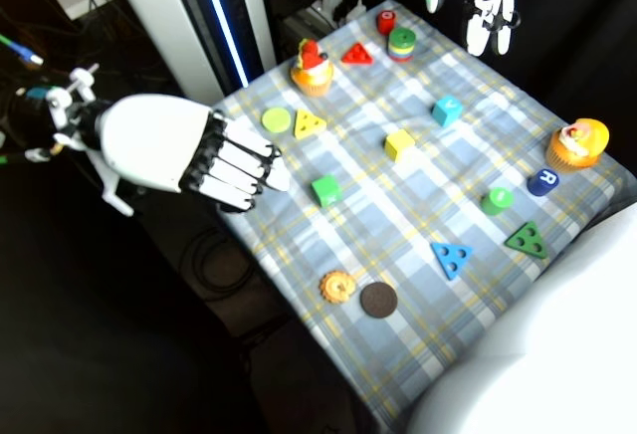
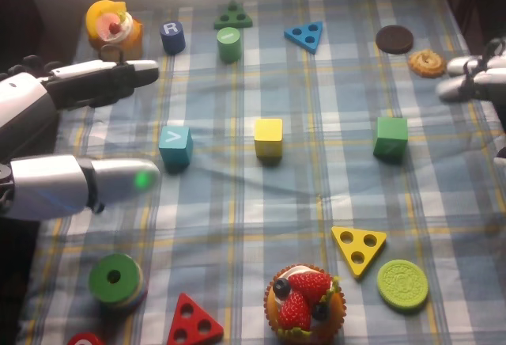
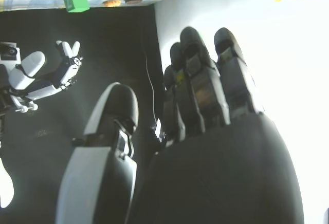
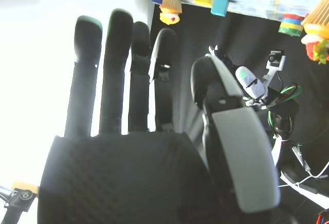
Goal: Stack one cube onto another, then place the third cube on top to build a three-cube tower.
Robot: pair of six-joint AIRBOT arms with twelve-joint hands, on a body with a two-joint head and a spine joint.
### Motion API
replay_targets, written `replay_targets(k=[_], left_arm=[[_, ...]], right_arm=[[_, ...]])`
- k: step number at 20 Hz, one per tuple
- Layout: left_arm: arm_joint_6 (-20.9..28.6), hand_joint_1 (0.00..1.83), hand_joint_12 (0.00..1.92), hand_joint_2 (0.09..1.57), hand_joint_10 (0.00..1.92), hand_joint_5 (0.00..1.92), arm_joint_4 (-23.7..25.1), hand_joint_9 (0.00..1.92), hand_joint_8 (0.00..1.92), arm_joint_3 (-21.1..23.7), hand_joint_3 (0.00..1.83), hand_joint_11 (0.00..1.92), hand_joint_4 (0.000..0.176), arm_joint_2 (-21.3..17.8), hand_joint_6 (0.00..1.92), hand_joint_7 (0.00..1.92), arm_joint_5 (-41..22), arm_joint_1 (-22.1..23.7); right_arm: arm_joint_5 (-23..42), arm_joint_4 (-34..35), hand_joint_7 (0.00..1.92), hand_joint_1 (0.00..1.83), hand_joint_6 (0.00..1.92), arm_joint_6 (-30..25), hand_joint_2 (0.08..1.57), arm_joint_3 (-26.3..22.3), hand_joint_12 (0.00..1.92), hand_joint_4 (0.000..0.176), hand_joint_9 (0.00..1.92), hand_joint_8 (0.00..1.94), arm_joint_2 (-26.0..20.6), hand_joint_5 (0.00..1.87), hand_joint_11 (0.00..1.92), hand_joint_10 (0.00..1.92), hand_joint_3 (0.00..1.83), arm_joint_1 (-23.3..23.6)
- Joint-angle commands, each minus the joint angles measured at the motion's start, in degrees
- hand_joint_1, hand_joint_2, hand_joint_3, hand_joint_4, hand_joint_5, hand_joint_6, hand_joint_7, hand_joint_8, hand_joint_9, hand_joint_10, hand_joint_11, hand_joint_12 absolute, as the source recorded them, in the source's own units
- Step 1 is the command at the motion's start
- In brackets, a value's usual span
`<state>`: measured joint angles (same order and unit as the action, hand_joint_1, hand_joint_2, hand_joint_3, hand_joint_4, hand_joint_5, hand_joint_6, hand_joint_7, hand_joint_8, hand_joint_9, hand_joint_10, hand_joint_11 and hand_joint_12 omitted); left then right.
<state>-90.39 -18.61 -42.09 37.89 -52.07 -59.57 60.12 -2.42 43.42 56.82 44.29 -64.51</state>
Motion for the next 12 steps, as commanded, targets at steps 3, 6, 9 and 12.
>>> replay_targets(k=[3, 6, 9, 12], left_arm=[[0.2, 0.67, 0.25, 0.91, 0.01, 0.37, 0.6, 0.39, 0.01, -0.4, 0.00, 0.17, 0.176, 0.2, 0.00, 0.42, -6.1, 0.4], [-10.3, 0.57, 0.17, 0.92, 0.00, 0.36, -3.0, 0.40, 0.00, -0.8, 0.00, 0.24, 0.176, 1.4, 0.00, 0.42, -3.3, 2.4], [-25.5, 0.68, 0.16, 0.89, 0.00, 0.31, -7.8, 0.38, 0.00, -1.1, 0.00, 0.25, 0.176, 3.4, 0.00, 0.38, 0.6, 6.1], [-32.6, 0.72, 0.17, 0.89, 0.01, 0.29, -11.3, 0.41, 0.00, -3.1, 0.00, 0.26, 0.176, 5.7, 0.00, 0.38, 3.7, 8.4]], right_arm=[[6.9, 1.2, 0.40, 1.01, 0.00, -0.2, 1.20, 0.3, 1.11, 0.000, 0.41, 0.00, 0.1, 0.46, 0.00, 0.02, 0.00, 0.9], [6.9, 1.1, 0.39, 0.95, 0.00, -0.2, 1.23, 0.3, 1.08, 0.000, 0.41, 0.00, 0.1, 0.45, 0.01, 0.01, 0.00, 0.9], [6.9, 0.9, 0.39, 0.99, 0.00, -0.3, 1.23, 0.3, 1.06, 0.000, 0.41, 0.00, 0.0, 0.44, 0.00, 0.01, 0.00, 0.9], [6.9, 0.6, 0.41, 1.00, 0.00, -0.5, 1.22, 0.3, 1.08, 0.000, 0.44, 0.01, 0.0, 0.44, 0.04, 0.01, 0.00, 0.9]])
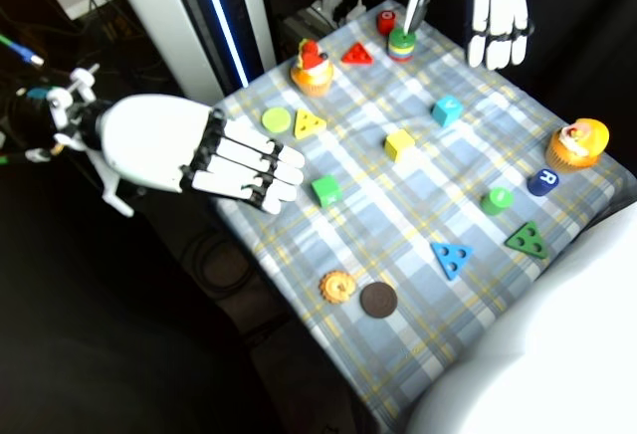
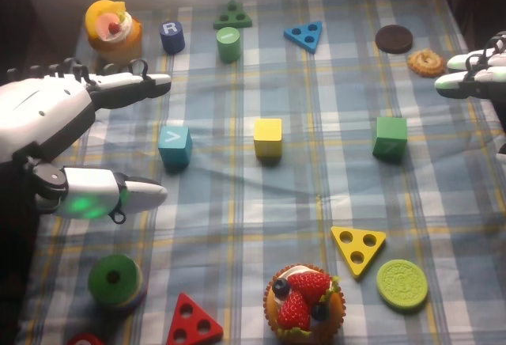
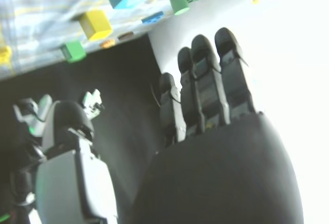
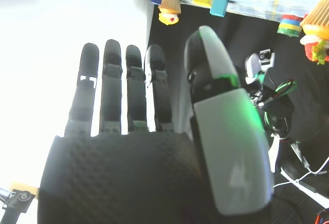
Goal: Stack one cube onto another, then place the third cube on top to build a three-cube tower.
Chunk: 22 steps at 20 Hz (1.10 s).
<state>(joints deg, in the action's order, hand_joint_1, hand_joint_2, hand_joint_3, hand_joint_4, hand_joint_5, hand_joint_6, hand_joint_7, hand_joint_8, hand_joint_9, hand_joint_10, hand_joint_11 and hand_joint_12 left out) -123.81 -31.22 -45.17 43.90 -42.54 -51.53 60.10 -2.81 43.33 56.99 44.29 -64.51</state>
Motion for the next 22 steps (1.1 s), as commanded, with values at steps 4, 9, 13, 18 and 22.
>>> replay_targets(k=[4, 9, 13, 18, 22], left_arm=[[-9.8, 0.76, 0.16, 0.92, 0.00, 0.34, -3.1, 0.40, 0.01, -3.4, 0.01, 0.24, 0.176, 3.3, 0.01, 0.40, -0.5, 4.4], [-17.6, 0.78, 0.11, 1.00, 0.00, 0.42, -7.5, 0.40, 0.01, -7.9, 0.01, 0.18, 0.166, 7.4, 0.01, 0.44, 5.4, 8.1], [-20.5, 0.85, 0.11, 1.00, 0.00, 0.50, -9.5, 0.43, 0.01, -10.0, 0.00, 0.22, 0.159, 9.0, 0.01, 0.49, 7.7, 9.5], [-23.1, 0.87, 0.11, 0.99, 0.01, 0.63, -11.1, 0.52, 0.01, -12.2, 0.00, 0.24, 0.124, 11.0, 0.01, 0.60, 10.5, 10.9], [-23.4, 0.86, 0.10, 0.98, 0.01, 0.68, -11.4, 0.56, 0.01, -13.0, 0.00, 0.24, 0.111, 11.9, 0.02, 0.63, 11.5, 11.0]], right_arm=[[6.8, 0.9, 0.41, 0.97, 0.00, -0.4, 1.22, 0.1, 1.10, 0.000, 0.44, 0.00, 0.0, 0.44, 0.00, 0.01, 0.00, 0.9], [6.7, 0.8, 0.40, 0.98, 0.00, -0.4, 1.22, 0.1, 1.05, 0.000, 0.42, 0.00, 0.1, 0.44, 0.00, 0.00, 0.00, 0.9], [6.6, 0.7, 0.39, 0.93, 0.00, -0.4, 1.23, 0.1, 1.09, 0.000, 0.41, 0.00, 0.1, 0.44, 0.00, 0.00, 0.00, 0.9], [6.6, 0.7, 0.39, 0.97, 0.00, -0.4, 1.22, 0.1, 1.09, 0.000, 0.42, 0.00, 0.1, 0.43, 0.00, 0.01, 0.00, 0.9], [6.6, 0.6, 0.40, 0.99, 0.00, -0.4, 1.21, 0.1, 1.12, 0.000, 0.44, 0.00, 0.1, 0.44, 0.01, 0.01, 0.00, 0.9]])
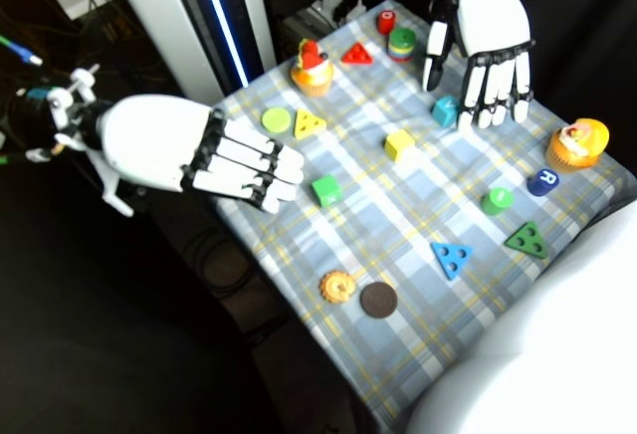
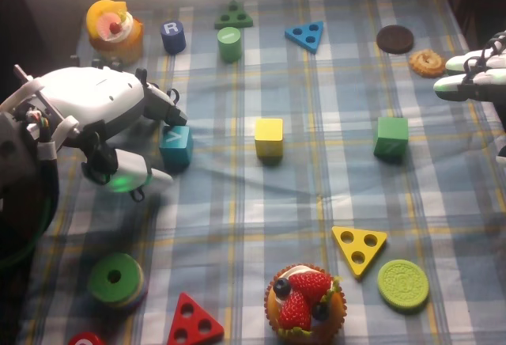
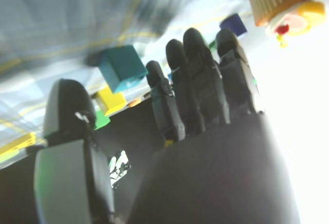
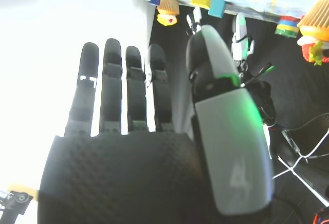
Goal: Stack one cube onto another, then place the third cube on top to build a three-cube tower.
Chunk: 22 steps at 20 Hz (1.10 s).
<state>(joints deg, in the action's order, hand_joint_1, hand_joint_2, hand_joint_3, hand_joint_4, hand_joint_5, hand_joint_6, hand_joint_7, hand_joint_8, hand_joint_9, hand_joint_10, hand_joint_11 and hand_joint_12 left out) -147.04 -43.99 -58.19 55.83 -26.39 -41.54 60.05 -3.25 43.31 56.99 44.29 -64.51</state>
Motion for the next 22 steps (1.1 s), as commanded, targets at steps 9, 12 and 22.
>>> replay_targets(k=[9, 12, 22], left_arm=[[-0.1, 0.83, 0.10, 1.01, 0.00, 0.72, 1.2, 0.54, 0.00, -1.7, 0.00, 0.24, 0.102, 1.8, 0.01, 0.65, -3.8, 2.3], [-0.1, 0.86, 0.09, 1.04, 0.00, 0.75, 1.0, 0.53, 0.00, -2.0, 0.01, 0.22, 0.088, 1.8, 0.01, 0.64, -3.3, 2.4], [-0.2, 0.92, 0.09, 1.04, 0.02, 0.88, 0.7, 0.63, 0.01, -2.7, 0.00, 0.27, 0.058, 2.3, 0.01, 0.73, -3.2, 2.7]], right_arm=[[6.6, 1.0, 0.40, 0.97, 0.00, -0.4, 1.21, 0.1, 1.07, 0.000, 0.44, 0.00, 0.1, 0.45, 0.03, 0.00, 0.00, 0.9], [6.6, 1.0, 0.40, 0.97, 0.00, -0.4, 1.21, 0.1, 1.07, 0.000, 0.45, 0.00, 0.1, 0.45, 0.05, 0.00, 0.00, 0.9], [6.6, 1.0, 0.41, 0.93, 0.00, -0.4, 1.22, 0.1, 1.07, 0.000, 0.45, 0.00, 0.1, 0.45, 0.04, 0.00, 0.00, 0.8]])
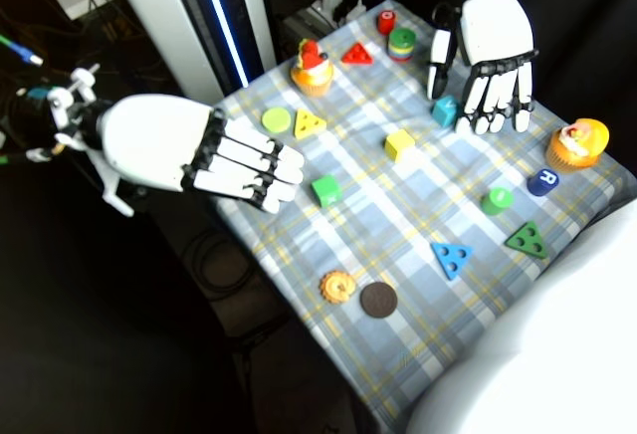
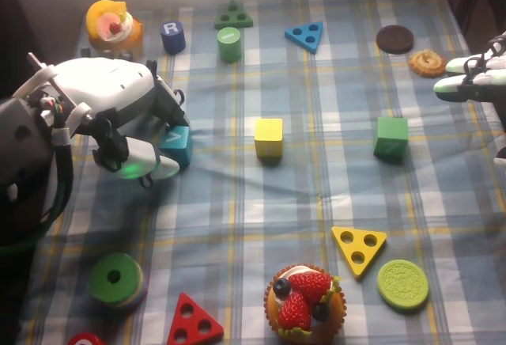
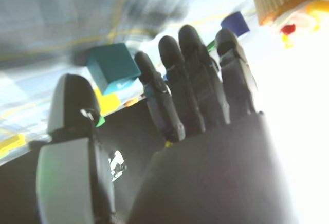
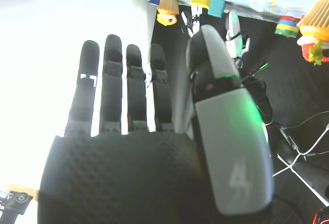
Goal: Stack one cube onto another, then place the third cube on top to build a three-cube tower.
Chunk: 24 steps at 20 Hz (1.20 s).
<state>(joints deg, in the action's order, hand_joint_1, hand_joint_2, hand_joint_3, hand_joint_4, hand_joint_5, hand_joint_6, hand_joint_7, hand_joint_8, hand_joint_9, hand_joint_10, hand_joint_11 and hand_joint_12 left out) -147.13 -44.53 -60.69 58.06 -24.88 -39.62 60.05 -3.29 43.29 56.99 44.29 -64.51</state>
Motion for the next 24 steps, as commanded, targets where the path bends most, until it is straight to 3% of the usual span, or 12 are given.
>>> replay_targets(k=[1, 7, 8, 9, 13, 17, 18, 20, 21, 22, 23, 24], left_arm=[[-0.1, 0.90, 0.09, 1.05, 0.01, 0.87, 1.2, 0.61, 0.00, -0.3, 0.01, 0.25, 0.066, 0.2, 0.01, 0.72, -4.7, 0.8], [-0.1, 0.93, 0.09, 1.04, 0.02, 0.91, 0.8, 0.65, 0.02, -1.0, 0.00, 0.27, 0.035, 1.0, 0.01, 0.77, -4.7, 0.9], [-0.1, 1.01, 0.09, 1.07, 0.01, 1.01, 0.8, 0.68, 0.02, -1.1, 0.00, 0.28, 0.148, 1.0, 0.70, 0.80, -4.6, 0.9], [-0.1, 1.01, 0.09, 1.10, 0.01, 0.97, 0.8, 0.70, 0.02, -1.1, 0.01, 0.30, 0.170, 1.1, 0.94, 0.82, -4.5, 1.0], [-0.1, 1.03, 0.09, 1.10, 0.01, 0.99, 0.8, 0.75, 0.02, -1.4, 0.00, 0.32, 0.155, 1.2, 0.95, 0.88, -4.5, 1.1], [-0.1, 1.01, 0.08, 1.12, 0.01, 0.96, 0.7, 0.76, 0.01, -1.4, 0.00, 0.31, 0.176, 1.4, 1.01, 0.90, -4.5, 1.5], [-0.1, 1.18, 0.08, 1.16, 0.01, 1.03, 0.7, 0.76, 1.07, -1.1, 0.00, 0.31, 0.000, 1.4, 0.91, 0.76, -4.6, 1.6], [0.1, 1.21, 0.07, 1.18, 0.01, 1.01, 1.5, 0.75, 1.36, -0.4, 0.00, 0.30, 0.000, 1.2, 0.96, 0.70, -5.2, 2.0], [0.6, 1.22, 0.08, 1.17, 0.01, 1.03, 2.3, 0.76, 1.32, 0.0, 0.00, 0.31, 0.000, 1.1, 0.94, 0.72, -5.5, 2.3], [1.8, 1.08, 0.08, 1.13, 0.00, 0.99, 3.7, 0.76, 0.63, 0.4, 0.00, 0.31, 0.032, 0.8, 0.97, 0.73, -5.9, 2.7], [2.5, 1.06, 0.07, 1.11, 0.01, 0.99, 4.9, 0.74, 0.27, 0.9, 0.00, 0.32, 0.070, 0.7, 0.95, 0.83, -6.3, 3.0], [3.2, 1.06, 0.07, 1.10, 0.01, 1.01, 6.1, 0.75, 0.11, 1.4, 0.00, 0.33, 0.075, 0.5, 0.93, 0.89, -6.9, 3.2]], right_arm=[[6.6, 1.1, 0.41, 0.92, 0.00, -0.4, 1.22, 0.1, 1.06, 0.000, 0.45, 0.00, 0.1, 0.45, 0.04, 0.00, 0.00, 0.8], [6.6, 1.1, 0.41, 0.92, 0.00, -0.4, 1.23, 0.2, 1.06, 0.000, 0.45, 0.00, 0.1, 0.46, 0.05, 0.00, 0.00, 0.7], [6.6, 1.1, 0.41, 0.92, 0.00, -0.4, 1.23, 0.2, 1.06, 0.000, 0.46, 0.00, 0.1, 0.46, 0.05, 0.00, 0.00, 0.7], [6.6, 1.1, 0.41, 0.92, 0.00, -0.4, 1.23, 0.2, 1.06, 0.000, 0.45, 0.00, 0.1, 0.45, 0.05, 0.00, 0.00, 0.7], [6.6, 1.1, 0.41, 0.91, 0.00, -0.4, 1.24, 0.2, 1.06, 0.000, 0.46, 0.00, 0.1, 0.45, 0.06, 0.00, 0.00, 0.7], [6.6, 1.1, 0.42, 0.91, 0.01, -0.4, 1.24, 0.2, 1.05, 0.000, 0.46, 0.00, 0.1, 0.47, 0.06, 0.00, 0.00, 0.6], [6.6, 1.1, 0.42, 0.91, 0.01, -0.4, 1.24, 0.2, 1.05, 0.000, 0.47, 0.00, 0.1, 0.47, 0.07, 0.01, 0.00, 0.5], [6.6, 1.1, 0.42, 0.93, 0.00, -0.4, 1.24, 0.2, 1.01, 0.000, 0.47, 0.00, 0.1, 0.47, 0.09, 0.00, 0.00, 0.5], [6.6, 1.1, 0.42, 0.92, 0.00, -0.4, 1.24, 0.2, 1.00, 0.000, 0.47, 0.00, 0.1, 0.47, 0.09, 0.00, 0.00, 0.5], [6.6, 1.1, 0.42, 0.92, 0.00, -0.4, 1.24, 0.2, 1.00, 0.000, 0.47, 0.00, 0.2, 0.47, 0.09, 0.00, 0.00, 0.5], [6.6, 1.1, 0.42, 0.92, 0.00, -0.4, 1.25, 0.2, 1.00, 0.000, 0.46, 0.00, 0.2, 0.47, 0.08, 0.00, 0.00, 0.5], [6.6, 1.1, 0.42, 0.91, 0.00, -0.4, 1.25, 0.2, 1.00, 0.000, 0.46, 0.00, 0.2, 0.47, 0.07, 0.00, 0.00, 0.5]])
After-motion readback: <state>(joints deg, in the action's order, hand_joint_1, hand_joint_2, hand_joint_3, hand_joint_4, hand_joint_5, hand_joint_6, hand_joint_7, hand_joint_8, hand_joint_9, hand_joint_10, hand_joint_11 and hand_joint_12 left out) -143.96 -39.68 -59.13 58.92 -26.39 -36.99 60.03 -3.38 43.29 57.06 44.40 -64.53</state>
